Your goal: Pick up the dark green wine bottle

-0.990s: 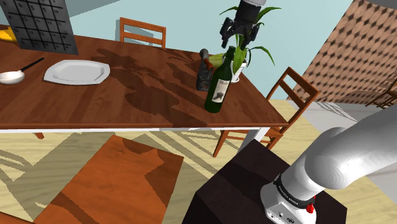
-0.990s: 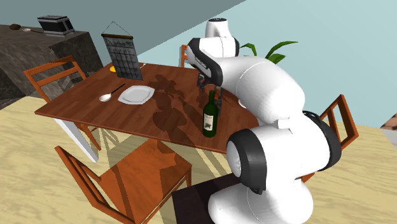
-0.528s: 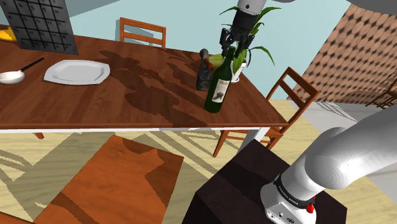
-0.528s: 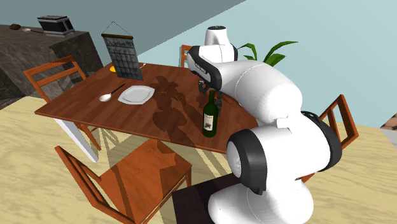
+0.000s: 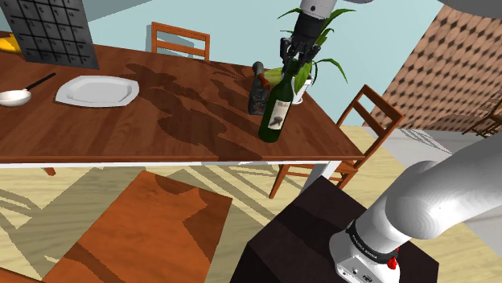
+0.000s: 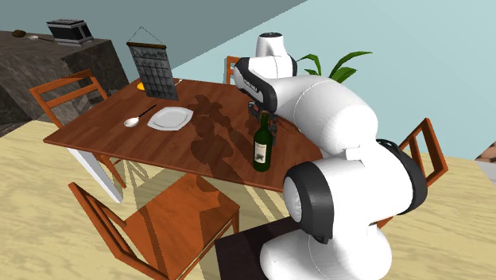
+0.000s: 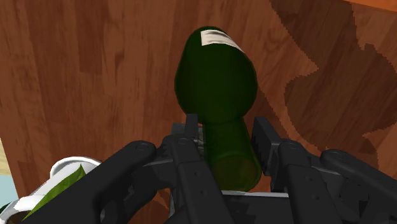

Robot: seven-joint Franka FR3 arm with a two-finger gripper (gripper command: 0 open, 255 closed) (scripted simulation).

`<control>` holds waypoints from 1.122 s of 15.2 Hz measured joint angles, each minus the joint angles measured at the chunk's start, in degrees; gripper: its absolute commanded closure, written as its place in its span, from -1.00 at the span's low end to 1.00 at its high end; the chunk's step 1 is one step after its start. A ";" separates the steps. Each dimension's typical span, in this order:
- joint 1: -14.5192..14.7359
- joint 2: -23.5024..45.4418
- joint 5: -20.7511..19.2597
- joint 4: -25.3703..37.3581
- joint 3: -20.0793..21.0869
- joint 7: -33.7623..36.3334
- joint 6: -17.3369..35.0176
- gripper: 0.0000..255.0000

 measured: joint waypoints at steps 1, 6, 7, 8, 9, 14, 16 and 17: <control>-0.01 -0.02 0.00 -0.04 -0.02 -0.04 0.07 1.00; 0.00 0.42 0.03 3.24 -0.02 -0.15 -2.92 1.00; 0.03 0.63 0.05 4.25 0.04 -0.09 -3.72 1.00; 0.01 0.52 0.05 4.88 0.02 -0.15 -4.47 1.00; 0.01 0.77 0.06 5.94 0.01 -0.18 -5.26 1.00; -0.01 1.85 0.10 10.90 -0.04 -0.41 -9.14 1.00; 0.01 2.34 0.12 13.03 -0.01 -0.41 -10.78 1.00; 0.03 2.45 0.13 13.62 0.02 -0.39 -11.27 1.00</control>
